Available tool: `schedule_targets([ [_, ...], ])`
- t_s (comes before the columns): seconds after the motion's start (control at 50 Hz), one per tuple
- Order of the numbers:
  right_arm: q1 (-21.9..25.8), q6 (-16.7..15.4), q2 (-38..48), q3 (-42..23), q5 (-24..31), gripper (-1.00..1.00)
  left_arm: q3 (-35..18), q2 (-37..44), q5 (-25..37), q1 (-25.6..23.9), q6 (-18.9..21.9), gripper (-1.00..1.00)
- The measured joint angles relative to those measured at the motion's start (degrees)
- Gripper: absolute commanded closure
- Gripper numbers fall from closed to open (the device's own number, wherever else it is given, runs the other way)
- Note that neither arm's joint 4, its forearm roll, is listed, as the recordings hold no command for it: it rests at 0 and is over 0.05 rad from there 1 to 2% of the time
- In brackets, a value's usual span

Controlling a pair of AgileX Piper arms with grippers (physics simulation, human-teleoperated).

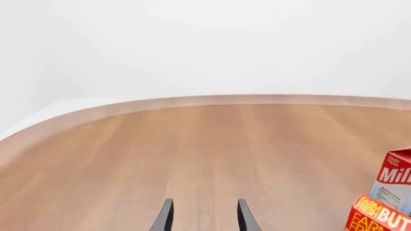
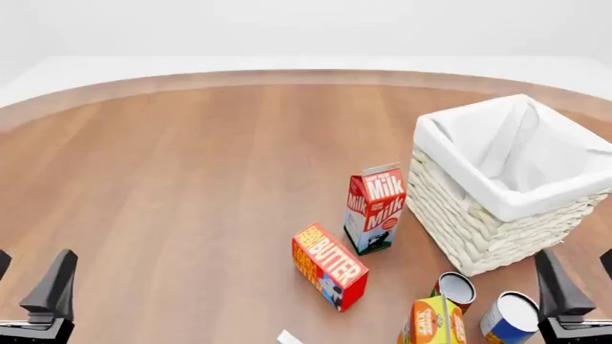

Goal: Pick up the cream cheese box and the butter, and put them in the basket.

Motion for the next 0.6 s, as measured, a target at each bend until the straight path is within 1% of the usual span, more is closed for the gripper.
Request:
schedule_targets([
  [0.16, 0.93, 0.6, 1.14, -0.61, 0.03, -1.0, 0.0, 0.0, 0.0, 0.0, 0.0, -1.0],
  [0.28, 2.48, 0.29, 2.99, -2.99, 0.92, -1.0, 0.0, 0.0, 0.0, 0.0, 0.0, -1.0],
  [0.46, 6.59, 1.59, 8.51, -10.11, 3.29, -1.0, 0.0, 0.0, 0.0, 0.0, 0.0, -1.0],
  [0.6, 11.77, 3.0, 15.13, -17.12, 6.34, -1.0, 0.0, 0.0, 0.0, 0.0, 0.0, -1.0],
])
